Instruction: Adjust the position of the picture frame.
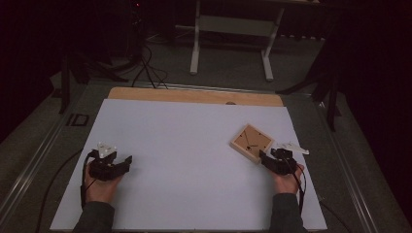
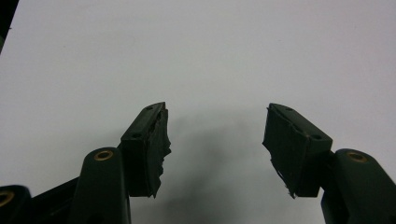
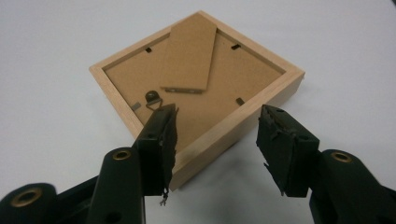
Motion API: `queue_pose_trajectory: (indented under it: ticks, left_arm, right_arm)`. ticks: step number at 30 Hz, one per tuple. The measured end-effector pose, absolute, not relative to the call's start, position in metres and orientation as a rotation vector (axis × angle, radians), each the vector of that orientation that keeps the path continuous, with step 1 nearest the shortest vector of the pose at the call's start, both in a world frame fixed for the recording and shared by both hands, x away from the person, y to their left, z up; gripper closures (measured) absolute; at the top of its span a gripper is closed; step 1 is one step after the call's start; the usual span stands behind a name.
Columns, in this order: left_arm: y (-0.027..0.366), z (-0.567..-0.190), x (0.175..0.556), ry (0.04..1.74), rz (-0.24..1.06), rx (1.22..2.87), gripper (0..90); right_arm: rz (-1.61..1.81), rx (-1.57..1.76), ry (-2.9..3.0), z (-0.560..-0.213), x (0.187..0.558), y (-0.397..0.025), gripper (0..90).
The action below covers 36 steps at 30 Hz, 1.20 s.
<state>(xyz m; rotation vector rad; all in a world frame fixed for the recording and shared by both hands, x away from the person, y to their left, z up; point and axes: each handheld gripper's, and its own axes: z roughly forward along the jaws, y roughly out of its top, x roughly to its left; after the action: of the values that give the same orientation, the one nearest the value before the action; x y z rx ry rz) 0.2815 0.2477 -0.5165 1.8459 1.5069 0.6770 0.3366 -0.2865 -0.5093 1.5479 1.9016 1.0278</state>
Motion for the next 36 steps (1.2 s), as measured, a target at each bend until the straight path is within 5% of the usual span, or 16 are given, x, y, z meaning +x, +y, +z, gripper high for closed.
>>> queue_pose_trajectory:
  ticks: [18,36]
  left_arm:
    - [0.247,-0.516,0.281,1.506,0.694,1.853,39.1]
    - [0.245,-0.516,0.281,1.495,0.703,1.865,39.0]
  right_arm:
    - [1.077,1.604,1.921,-0.518,0.339,-0.282,49.0]
    - [1.069,1.621,1.916,-0.519,0.34,-0.283,61.2]
